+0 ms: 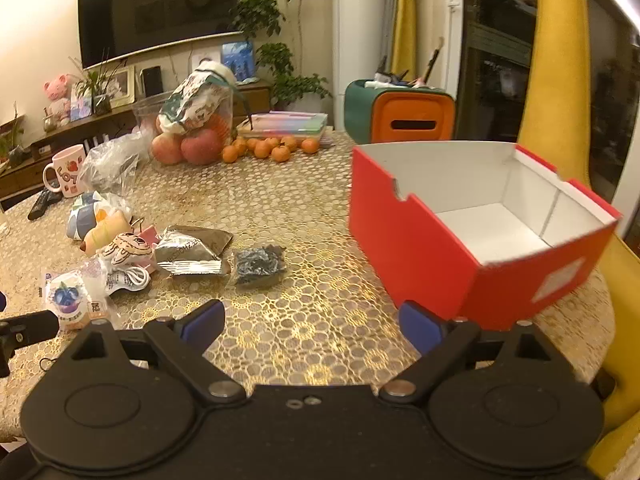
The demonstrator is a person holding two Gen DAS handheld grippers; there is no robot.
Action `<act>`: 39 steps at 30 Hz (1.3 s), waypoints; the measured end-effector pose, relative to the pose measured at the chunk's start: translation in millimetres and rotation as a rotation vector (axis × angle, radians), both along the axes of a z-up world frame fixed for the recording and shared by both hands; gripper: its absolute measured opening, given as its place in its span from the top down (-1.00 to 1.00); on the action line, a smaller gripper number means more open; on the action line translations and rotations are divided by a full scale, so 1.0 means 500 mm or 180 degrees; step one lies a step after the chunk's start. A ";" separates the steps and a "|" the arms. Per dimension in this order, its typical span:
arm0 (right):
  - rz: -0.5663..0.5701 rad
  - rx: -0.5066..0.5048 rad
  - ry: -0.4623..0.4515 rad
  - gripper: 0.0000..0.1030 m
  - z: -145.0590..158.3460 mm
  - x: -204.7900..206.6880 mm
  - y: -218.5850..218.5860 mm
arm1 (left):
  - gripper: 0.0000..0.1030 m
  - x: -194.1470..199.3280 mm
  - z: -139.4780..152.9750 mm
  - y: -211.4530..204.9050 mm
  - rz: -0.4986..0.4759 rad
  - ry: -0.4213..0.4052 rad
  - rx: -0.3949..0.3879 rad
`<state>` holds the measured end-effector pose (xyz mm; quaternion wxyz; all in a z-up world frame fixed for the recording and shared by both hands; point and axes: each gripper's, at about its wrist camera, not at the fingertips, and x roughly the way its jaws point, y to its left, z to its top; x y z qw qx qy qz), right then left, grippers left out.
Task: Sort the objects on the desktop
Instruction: 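Reach the left tool to the blueberry bun packet while the right tool approaches the black bag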
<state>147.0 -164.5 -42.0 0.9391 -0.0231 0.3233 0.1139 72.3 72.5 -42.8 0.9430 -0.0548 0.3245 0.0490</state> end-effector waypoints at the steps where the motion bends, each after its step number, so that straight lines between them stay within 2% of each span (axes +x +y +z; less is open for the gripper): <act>1: 0.0016 -0.0006 0.0011 -0.79 -0.003 0.010 0.004 | -1.00 0.007 -0.003 0.005 0.0011 0.0007 0.0001; 11: 0.0222 -0.0097 0.0088 -0.75 -0.034 0.090 0.046 | -1.00 0.062 -0.034 0.045 0.0151 0.0079 0.0027; 19: 0.0316 -0.0159 0.0120 -0.70 -0.063 0.152 0.075 | -1.00 0.093 -0.061 0.043 0.0132 0.0163 0.0139; 26: 0.0367 -0.0270 0.0243 -0.61 -0.101 0.192 0.101 | -0.99 0.108 -0.081 0.049 0.0166 0.0241 0.0101; 34: 0.0438 -0.0246 0.0219 -0.58 -0.109 0.212 0.119 | -0.98 0.108 -0.089 0.049 0.0201 0.0247 0.0072; 39: 0.0458 -0.0153 0.0242 -0.51 -0.111 0.234 0.114 | -0.89 0.111 -0.090 0.044 0.0189 0.0279 0.0122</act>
